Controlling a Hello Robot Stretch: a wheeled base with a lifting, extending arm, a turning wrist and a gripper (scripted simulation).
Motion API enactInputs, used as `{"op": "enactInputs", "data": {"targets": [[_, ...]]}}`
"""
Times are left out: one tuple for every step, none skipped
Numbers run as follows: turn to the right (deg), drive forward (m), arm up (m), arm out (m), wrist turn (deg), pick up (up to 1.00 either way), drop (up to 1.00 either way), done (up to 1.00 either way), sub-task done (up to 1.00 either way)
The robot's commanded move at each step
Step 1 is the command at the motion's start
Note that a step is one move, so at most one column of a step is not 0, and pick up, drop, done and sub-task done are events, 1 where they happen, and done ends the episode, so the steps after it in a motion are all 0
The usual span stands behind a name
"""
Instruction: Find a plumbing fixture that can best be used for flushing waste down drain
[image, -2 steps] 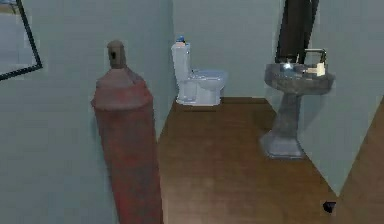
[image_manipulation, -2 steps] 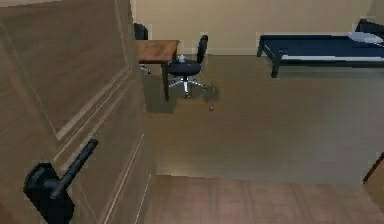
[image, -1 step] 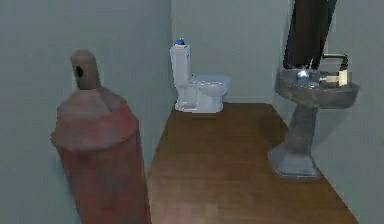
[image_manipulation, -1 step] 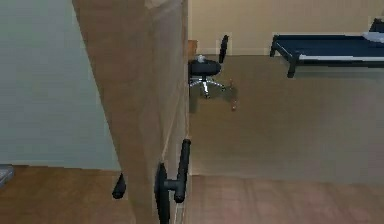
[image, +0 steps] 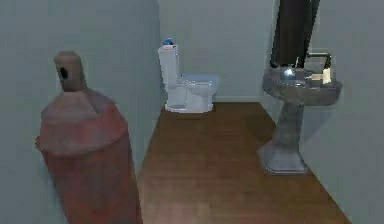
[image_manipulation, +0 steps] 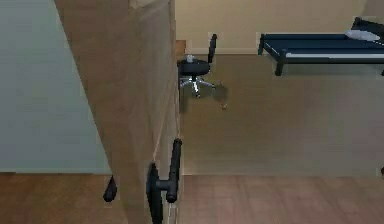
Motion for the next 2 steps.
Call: {"op": "enactInputs", "data": {"targets": [[0.0, 1.00, 0.00, 0.00, 0.0, 0.00, 0.00, 0.00, 0.00], [0.0, 1.00, 0.00, 0.00, 0.0, 0.00, 0.00, 0.00, 0.00]]}}
